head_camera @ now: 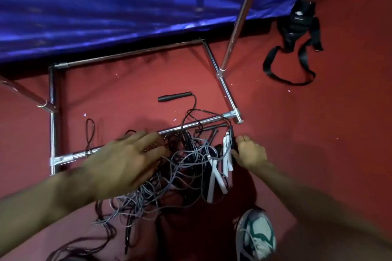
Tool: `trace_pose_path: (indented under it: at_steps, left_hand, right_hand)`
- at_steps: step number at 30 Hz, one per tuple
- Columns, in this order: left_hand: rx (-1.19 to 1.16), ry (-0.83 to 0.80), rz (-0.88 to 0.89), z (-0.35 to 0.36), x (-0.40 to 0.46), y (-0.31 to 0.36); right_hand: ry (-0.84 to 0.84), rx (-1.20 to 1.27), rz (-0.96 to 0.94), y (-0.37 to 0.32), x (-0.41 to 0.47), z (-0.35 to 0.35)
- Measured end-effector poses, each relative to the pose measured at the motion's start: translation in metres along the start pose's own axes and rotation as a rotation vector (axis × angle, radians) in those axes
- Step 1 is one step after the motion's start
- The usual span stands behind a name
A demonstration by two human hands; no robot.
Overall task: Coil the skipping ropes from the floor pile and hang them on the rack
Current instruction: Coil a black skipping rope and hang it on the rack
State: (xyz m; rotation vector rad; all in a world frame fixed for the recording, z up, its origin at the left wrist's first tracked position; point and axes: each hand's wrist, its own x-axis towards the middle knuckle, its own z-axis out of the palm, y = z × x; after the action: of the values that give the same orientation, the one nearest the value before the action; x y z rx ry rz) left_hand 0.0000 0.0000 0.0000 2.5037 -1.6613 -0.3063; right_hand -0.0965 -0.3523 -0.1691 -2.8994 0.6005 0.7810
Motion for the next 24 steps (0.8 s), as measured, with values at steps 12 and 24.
trace_pose_path:
  at_steps: [12, 24]
  left_hand:
    - [0.055, 0.063, -0.094, -0.111, 0.015, 0.023]
    - [-0.175, 0.617, -0.315, -0.236, -0.011, 0.087]
  right_hand:
    - [0.09, 0.63, -0.068, -0.016, -0.053, -0.139]
    - [0.426, 0.879, -0.656, -0.124, -0.238, -0.366]
